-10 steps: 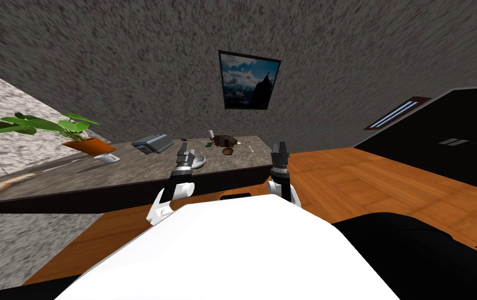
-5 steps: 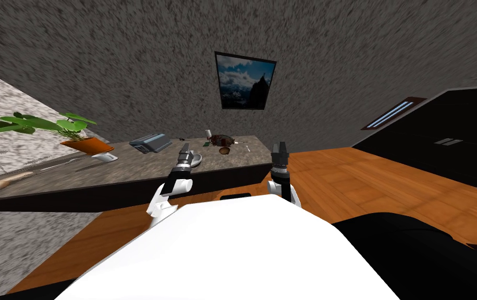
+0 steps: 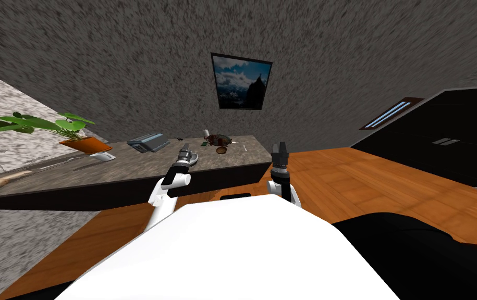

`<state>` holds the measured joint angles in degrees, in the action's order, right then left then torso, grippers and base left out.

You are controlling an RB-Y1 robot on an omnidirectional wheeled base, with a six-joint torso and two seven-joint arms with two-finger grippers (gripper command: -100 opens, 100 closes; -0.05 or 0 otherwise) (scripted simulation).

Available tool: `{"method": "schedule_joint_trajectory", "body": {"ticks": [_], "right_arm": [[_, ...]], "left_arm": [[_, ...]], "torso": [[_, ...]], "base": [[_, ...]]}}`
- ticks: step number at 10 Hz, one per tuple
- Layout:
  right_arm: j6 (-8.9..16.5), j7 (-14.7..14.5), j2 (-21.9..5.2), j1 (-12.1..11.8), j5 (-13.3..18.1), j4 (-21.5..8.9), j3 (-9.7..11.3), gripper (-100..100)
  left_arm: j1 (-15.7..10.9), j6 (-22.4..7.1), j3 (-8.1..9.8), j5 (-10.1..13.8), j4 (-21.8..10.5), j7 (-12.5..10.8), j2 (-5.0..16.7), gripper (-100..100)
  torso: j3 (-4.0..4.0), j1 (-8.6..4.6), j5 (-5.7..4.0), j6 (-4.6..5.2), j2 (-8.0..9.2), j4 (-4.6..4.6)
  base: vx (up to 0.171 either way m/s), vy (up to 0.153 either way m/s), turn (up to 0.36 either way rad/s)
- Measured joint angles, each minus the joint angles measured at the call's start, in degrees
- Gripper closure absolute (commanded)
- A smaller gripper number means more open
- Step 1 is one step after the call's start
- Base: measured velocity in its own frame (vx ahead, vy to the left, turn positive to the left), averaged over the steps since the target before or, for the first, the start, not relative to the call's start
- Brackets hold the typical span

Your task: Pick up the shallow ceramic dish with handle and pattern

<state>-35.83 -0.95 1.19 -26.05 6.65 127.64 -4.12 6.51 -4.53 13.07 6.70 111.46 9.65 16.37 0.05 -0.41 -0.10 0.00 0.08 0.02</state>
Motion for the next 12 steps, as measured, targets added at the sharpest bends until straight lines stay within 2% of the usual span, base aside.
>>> {"method": "schedule_joint_trajectory", "body": {"ticks": [3,4,7,9,12], "right_arm": [[0.0,0.0,0.0,0.0,0.0,0.0,0.0,0],[0.0,0.0,0.0,0.0,0.0,0.0,0.0,0],[0.0,0.0,0.0,0.0,0.0,0.0,0.0,0],[0.0,0.0,0.0,0.0,0.0,0.0,0.0,0],[0.0,0.0,0.0,0.0,0.0,0.0,0.0,0]], "left_arm": [[-2.8,-3.1,1.52,0.0,-4.2,1.0,0.8,-100],[-4.7,-4.5,2.41,0.4,-6.2,1.2,1.8,-100],[-7.6,-8.4,3.77,0.2,-9.9,2.2,2.1,-100],[-10.0,-11.6,4.89,0.7,-12.2,2.6,3.2,-100],[-12.6,-14.2,5.76,0.4,-15.7,3.2,3.2,-100]], "torso": [[-0.03,0.11,0.02,0.00,-0.05,-0.01],[-0.03,0.10,0.02,0.00,-0.05,-0.01],[-0.03,0.11,0.02,0.00,-0.04,-0.01],[-0.05,0.13,0.02,0.00,-0.09,-0.02],[-0.05,0.16,0.03,-0.01,-0.09,-0.02]], "base": [[-0.014,-0.087,0.007],[-0.013,-0.075,0.009],[-0.012,-0.091,0.013],[0.000,-0.057,0.007],[-0.003,-0.080,0.018]]}}
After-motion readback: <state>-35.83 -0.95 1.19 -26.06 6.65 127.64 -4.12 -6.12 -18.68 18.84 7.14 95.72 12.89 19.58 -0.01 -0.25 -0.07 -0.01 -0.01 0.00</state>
